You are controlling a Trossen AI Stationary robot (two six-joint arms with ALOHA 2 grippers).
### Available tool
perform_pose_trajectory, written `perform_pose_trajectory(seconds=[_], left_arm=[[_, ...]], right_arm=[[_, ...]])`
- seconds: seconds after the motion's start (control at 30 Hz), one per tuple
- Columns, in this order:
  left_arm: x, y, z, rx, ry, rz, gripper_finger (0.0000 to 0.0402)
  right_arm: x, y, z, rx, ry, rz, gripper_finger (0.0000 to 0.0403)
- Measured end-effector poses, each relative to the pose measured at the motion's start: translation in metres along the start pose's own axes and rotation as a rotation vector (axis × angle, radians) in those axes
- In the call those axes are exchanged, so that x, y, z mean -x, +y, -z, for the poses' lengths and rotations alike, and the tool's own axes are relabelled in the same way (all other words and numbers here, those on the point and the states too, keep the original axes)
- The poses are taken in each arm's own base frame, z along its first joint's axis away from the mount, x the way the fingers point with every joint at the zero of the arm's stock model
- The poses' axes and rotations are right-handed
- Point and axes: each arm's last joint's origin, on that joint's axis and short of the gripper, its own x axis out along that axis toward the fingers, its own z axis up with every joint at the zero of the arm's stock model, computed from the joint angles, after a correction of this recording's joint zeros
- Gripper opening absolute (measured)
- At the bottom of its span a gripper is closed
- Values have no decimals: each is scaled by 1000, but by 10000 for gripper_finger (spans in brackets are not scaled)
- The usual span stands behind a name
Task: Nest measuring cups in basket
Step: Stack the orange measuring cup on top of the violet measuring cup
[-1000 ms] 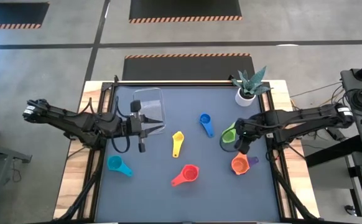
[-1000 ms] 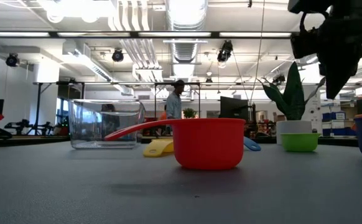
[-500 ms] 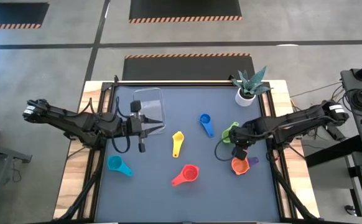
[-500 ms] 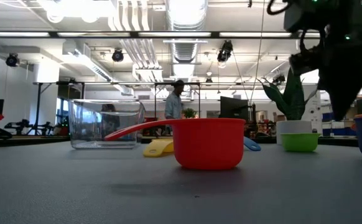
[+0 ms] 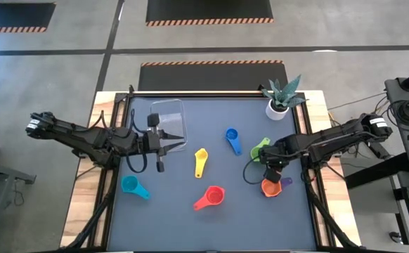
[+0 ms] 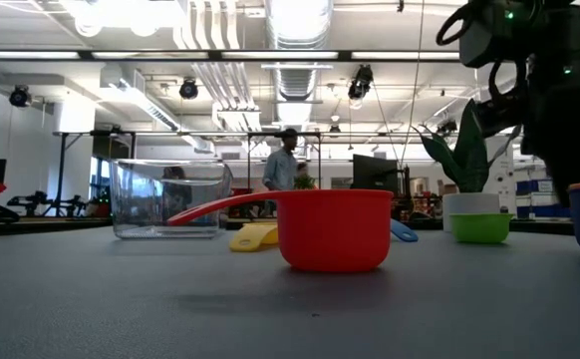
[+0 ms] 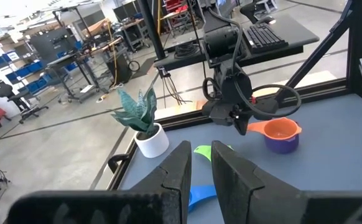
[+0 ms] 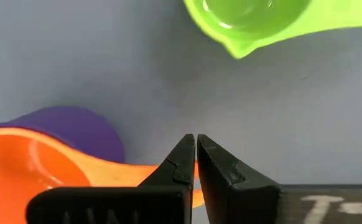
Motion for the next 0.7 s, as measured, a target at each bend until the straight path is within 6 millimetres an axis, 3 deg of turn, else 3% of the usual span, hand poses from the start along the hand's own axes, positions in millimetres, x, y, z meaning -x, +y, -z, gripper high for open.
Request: perform_pose_trajectory(seconds=[0.27,0.7], left_arm=[[0,0,0,1,0,0,45],[0,0,0,1,-1,0,45]], right_arm=[[1,2,2,-24,55,-73,9],[1,5,14,-51,127,-28,9]])
